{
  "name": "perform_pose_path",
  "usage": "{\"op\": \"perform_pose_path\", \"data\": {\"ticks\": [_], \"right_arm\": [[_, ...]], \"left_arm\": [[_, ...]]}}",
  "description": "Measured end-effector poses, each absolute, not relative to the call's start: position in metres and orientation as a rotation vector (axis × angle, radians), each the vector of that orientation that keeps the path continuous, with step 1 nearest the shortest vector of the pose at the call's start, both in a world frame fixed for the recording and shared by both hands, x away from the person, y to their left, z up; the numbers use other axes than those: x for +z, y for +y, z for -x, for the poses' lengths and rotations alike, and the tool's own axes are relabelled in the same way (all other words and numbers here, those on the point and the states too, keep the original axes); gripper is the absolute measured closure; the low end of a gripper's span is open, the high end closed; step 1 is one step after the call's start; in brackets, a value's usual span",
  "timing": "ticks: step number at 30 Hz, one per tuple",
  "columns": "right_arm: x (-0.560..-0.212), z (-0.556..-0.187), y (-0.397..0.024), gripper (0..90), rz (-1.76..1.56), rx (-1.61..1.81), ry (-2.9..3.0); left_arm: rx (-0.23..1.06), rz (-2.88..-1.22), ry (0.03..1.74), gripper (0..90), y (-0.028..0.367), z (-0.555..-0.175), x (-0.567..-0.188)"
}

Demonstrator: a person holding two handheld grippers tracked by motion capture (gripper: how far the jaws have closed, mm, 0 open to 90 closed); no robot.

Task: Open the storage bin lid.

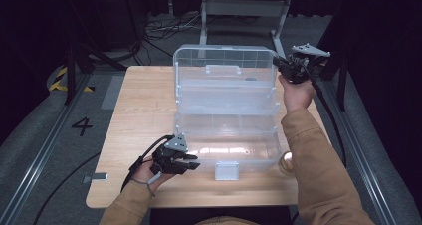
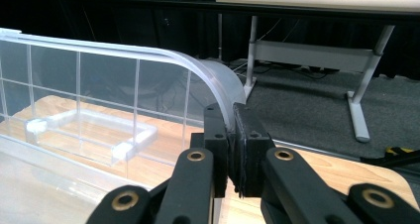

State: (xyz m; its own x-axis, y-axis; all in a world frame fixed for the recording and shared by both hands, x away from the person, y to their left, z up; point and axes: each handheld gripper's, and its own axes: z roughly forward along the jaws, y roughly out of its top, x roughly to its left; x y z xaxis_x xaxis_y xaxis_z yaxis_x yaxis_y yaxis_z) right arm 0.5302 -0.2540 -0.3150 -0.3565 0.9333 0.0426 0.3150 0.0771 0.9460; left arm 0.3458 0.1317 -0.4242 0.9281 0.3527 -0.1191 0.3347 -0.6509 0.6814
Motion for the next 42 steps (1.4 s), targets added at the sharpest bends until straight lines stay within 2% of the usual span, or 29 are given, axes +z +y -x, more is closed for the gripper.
{"op": "perform_pose_path", "data": {"ticks": [11,42], "right_arm": [[-0.320,-0.544,-0.255,86.2,-1.267,1.302,1.765],[-0.342,-0.585,-0.259,85.6,-1.375,1.300,1.846]], "left_arm": [[-0.004,-2.318,0.495,72.9,0.133,-0.348,-0.424],[0.010,-2.309,0.469,73.2,0.133,-0.347,-0.425]]}}
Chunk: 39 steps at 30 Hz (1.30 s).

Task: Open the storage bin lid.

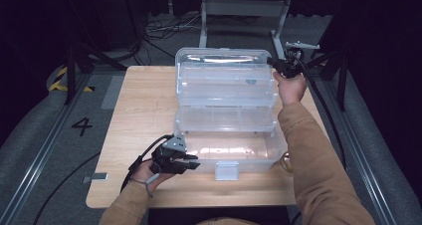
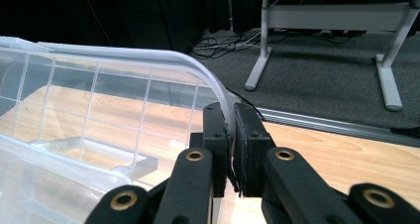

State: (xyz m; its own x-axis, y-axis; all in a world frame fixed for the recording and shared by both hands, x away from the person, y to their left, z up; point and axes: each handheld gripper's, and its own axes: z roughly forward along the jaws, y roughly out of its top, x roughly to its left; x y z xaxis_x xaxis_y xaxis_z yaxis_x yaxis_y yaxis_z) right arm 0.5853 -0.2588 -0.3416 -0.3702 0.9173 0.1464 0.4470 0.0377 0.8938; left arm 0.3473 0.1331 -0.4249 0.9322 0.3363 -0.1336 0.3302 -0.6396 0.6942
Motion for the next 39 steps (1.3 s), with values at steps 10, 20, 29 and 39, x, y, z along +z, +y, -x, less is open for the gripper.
{"op": "perform_pose_path", "data": {"ticks": [10,20,29,39], "right_arm": [[-0.350,-0.596,-0.260,85.2,-1.412,1.300,1.871],[-0.362,-0.611,-0.262,84.9,-1.479,1.300,1.907],[-0.371,-0.619,-0.262,84.8,-1.532,1.288,1.927],[-0.376,-0.625,-0.263,84.5,-1.573,1.275,1.950]], "left_arm": [[0.017,-2.304,0.454,73.2,0.134,-0.347,-0.425],[0.019,-2.298,0.448,73.2,0.134,-0.347,-0.426],[0.020,-2.298,0.449,73.1,0.134,-0.347,-0.426],[0.016,-2.297,0.451,73.0,0.134,-0.347,-0.426]]}}
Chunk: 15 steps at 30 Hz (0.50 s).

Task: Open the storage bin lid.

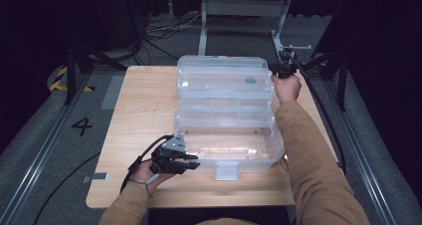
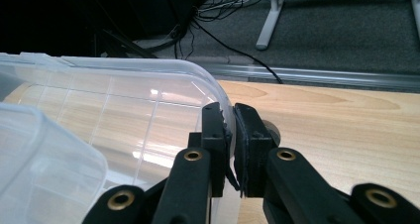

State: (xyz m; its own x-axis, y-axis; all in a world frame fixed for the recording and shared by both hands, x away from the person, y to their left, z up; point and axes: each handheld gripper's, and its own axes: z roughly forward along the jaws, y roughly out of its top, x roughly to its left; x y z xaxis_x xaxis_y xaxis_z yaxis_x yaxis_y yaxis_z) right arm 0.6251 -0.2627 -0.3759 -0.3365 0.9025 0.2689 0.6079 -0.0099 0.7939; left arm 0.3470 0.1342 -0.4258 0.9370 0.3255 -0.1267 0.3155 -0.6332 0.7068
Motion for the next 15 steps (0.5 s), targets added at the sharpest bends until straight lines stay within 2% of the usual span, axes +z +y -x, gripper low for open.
{"op": "perform_pose_path", "data": {"ticks": [15], "right_arm": [[-0.3847,-0.6335,-0.2628,84.3,-1.649,1.248,1.983]], "left_arm": [[0.020,-2.297,0.450,73.0,0.1343,-0.3470,-0.4258]]}}
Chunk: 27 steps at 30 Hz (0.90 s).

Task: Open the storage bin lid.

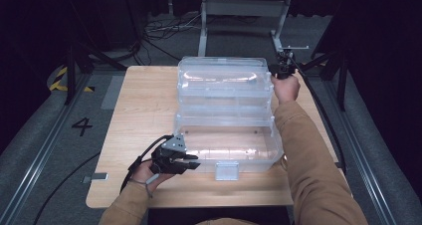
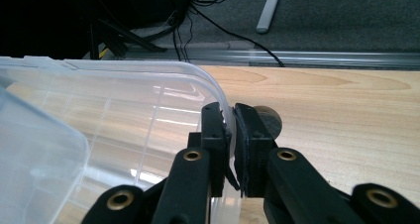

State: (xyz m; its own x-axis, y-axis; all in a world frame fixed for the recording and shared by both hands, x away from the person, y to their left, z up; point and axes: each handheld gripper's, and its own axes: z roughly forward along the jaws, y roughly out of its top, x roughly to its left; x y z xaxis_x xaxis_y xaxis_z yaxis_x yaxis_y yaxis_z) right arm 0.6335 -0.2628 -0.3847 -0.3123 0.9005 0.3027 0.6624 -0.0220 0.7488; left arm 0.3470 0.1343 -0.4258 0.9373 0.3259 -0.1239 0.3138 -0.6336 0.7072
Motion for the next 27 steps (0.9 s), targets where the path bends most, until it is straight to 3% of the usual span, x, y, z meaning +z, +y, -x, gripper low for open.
{"op": "perform_pose_path", "data": {"ticks": [27], "right_arm": [[-0.3906,-0.6377,-0.2650,80.8,-1.698,1.275,1.982]], "left_arm": [[0.023,-2.296,0.450,72.9,0.1343,-0.3468,-0.4259]]}}
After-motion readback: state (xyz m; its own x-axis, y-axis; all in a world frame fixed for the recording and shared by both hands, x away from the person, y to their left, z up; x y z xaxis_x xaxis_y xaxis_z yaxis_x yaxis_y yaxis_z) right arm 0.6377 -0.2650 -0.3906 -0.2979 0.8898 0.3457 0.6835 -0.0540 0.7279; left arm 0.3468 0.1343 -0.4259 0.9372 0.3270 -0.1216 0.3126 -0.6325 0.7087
